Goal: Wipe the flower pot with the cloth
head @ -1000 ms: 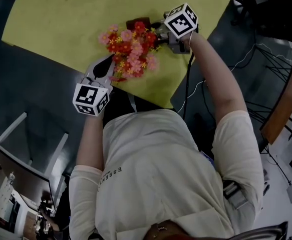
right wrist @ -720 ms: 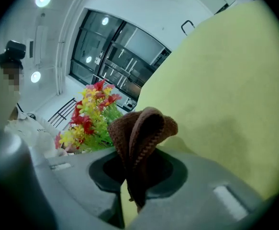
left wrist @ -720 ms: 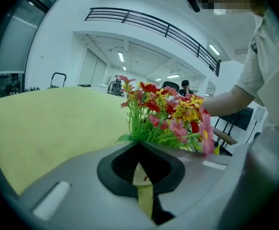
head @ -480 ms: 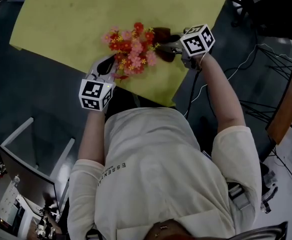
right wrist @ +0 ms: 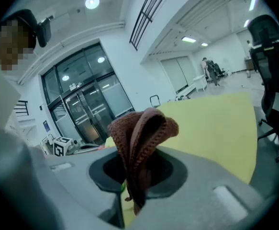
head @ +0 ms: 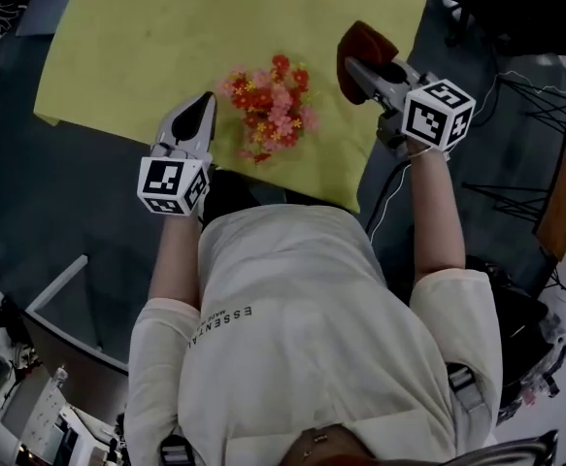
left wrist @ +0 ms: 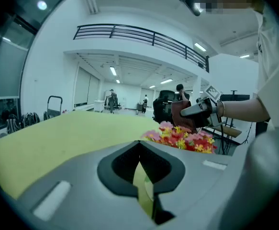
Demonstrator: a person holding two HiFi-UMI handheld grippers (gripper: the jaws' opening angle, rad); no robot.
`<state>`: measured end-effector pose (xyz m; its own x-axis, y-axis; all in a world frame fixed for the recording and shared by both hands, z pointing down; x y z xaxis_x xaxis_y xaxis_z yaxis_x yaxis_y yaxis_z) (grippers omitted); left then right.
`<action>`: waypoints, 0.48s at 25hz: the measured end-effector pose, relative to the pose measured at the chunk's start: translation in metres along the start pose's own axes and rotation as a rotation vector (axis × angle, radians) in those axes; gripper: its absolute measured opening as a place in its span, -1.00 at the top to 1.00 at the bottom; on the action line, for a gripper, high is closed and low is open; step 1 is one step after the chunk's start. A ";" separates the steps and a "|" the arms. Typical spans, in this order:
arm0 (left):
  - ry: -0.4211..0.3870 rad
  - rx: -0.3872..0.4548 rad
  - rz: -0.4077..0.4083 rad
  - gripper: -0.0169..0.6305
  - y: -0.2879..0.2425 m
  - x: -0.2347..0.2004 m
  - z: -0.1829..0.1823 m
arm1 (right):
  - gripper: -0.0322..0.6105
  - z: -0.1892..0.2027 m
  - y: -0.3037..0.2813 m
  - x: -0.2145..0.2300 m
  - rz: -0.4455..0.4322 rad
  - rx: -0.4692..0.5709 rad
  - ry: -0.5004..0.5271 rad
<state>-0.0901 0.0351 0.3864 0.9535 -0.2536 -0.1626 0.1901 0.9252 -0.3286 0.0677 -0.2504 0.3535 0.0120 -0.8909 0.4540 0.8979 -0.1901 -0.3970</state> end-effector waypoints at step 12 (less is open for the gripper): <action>-0.108 0.133 0.391 0.90 0.027 -0.093 -0.064 | 0.71 -0.025 -0.037 -0.173 0.168 0.279 -0.009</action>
<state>-0.1887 0.0651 0.3329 0.9774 0.1484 -0.1505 -0.1693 0.9760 -0.1371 0.0215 -0.0994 0.2701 0.1728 -0.8963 0.4085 0.9690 0.0802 -0.2338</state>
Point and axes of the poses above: the fingertips, and each gripper's own axes: y backward along the fingers, x to its right, z out of its underside, the point moved 8 cm from there along y, backward along the fingers, and after that the axes turned 1 degree about z, right-handed, at the moved point
